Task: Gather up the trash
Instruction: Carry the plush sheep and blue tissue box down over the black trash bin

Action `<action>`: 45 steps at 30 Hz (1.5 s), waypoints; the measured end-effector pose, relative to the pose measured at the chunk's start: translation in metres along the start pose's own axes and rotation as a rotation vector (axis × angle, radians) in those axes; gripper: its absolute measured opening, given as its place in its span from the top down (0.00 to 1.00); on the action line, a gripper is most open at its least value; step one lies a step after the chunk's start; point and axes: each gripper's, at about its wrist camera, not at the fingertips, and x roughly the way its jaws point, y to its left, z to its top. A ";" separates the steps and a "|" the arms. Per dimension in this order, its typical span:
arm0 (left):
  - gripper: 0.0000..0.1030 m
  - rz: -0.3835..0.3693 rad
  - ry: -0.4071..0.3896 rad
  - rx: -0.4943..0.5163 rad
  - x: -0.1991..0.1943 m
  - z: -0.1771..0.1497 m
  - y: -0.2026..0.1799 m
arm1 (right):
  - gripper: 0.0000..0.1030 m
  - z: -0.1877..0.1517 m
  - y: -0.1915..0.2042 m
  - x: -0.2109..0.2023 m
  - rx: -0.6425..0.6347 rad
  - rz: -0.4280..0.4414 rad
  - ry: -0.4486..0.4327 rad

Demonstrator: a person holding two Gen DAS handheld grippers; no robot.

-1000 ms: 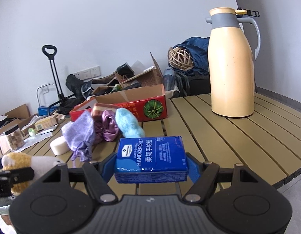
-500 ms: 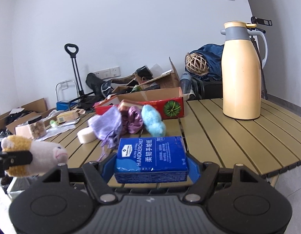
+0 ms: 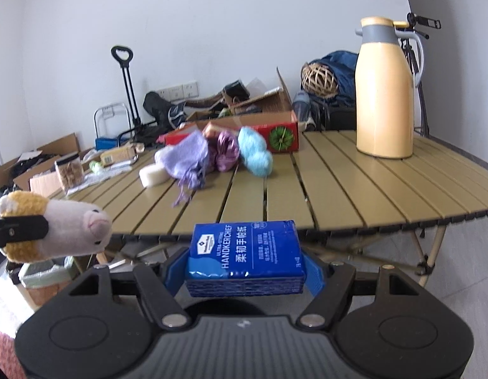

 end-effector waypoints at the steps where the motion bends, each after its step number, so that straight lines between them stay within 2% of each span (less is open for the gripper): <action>1: 0.14 -0.001 0.007 0.007 -0.001 -0.005 -0.002 | 0.30 -0.004 0.002 -0.001 0.000 0.001 0.013; 10: 0.14 -0.035 0.100 0.017 0.001 -0.045 -0.010 | 0.30 -0.042 0.021 -0.005 -0.022 0.014 0.120; 18: 0.14 -0.033 0.181 0.015 0.009 -0.071 -0.010 | 0.30 -0.064 0.033 -0.002 -0.052 0.023 0.188; 45: 0.14 0.004 0.404 0.021 0.073 -0.108 -0.006 | 0.30 -0.087 0.030 0.037 -0.037 0.003 0.345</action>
